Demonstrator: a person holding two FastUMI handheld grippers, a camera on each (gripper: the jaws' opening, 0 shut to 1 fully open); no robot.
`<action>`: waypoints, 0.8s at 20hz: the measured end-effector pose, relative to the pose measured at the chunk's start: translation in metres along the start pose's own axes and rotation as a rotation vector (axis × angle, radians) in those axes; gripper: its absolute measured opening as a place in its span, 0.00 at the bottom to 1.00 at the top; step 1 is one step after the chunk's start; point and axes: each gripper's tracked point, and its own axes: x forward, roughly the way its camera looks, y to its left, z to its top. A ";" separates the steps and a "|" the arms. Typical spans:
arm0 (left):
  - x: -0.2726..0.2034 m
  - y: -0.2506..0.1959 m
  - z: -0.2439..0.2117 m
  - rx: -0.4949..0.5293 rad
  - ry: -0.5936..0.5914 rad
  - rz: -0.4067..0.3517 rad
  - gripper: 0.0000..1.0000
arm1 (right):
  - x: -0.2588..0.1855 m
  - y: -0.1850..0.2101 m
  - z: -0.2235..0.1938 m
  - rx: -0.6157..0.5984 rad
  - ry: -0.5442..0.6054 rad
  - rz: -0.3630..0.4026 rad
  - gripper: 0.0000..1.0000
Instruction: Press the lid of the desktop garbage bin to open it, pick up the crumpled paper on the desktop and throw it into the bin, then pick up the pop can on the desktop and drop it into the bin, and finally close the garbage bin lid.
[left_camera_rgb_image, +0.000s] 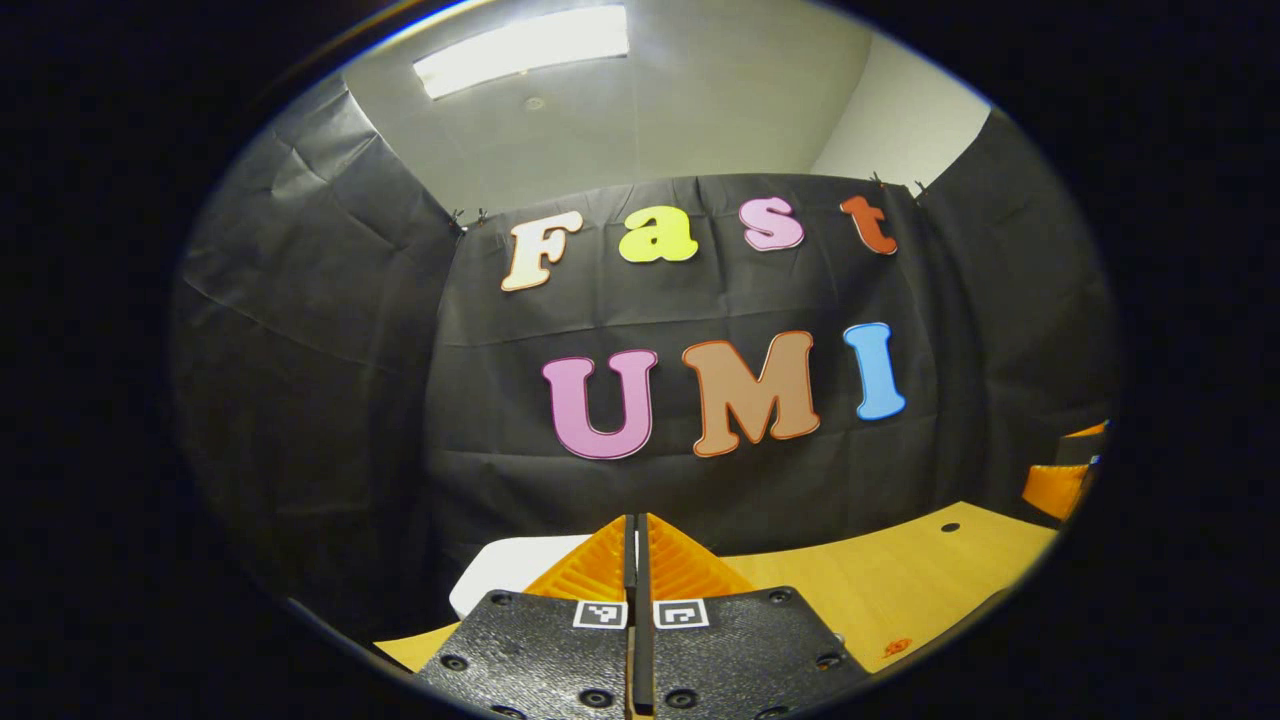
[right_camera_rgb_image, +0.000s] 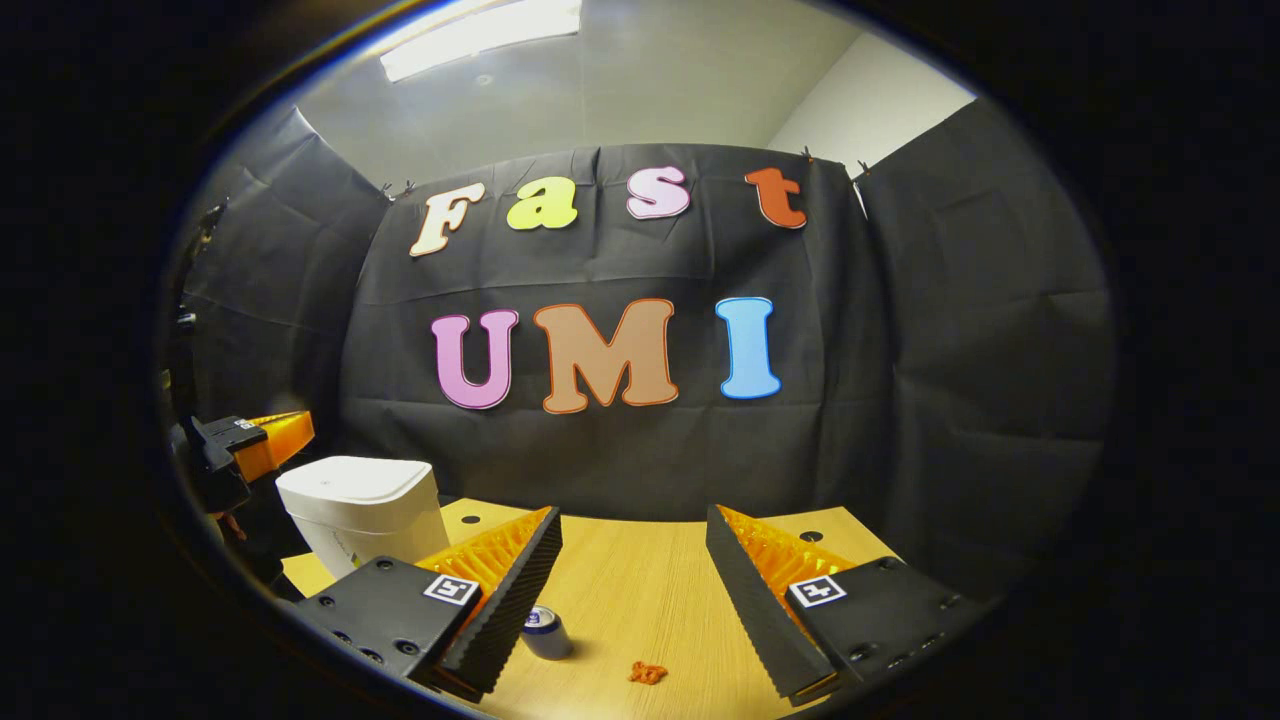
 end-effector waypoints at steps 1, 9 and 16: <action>0.002 0.004 -0.006 0.000 0.018 0.010 0.00 | 0.002 0.000 -0.001 -0.002 0.004 -0.001 0.96; 0.015 0.044 -0.086 -0.066 0.247 0.093 0.00 | 0.012 0.001 -0.008 -0.011 0.025 -0.019 0.96; 0.023 0.047 -0.088 -0.069 0.252 0.083 0.00 | 0.027 -0.007 -0.024 0.010 0.082 -0.008 0.96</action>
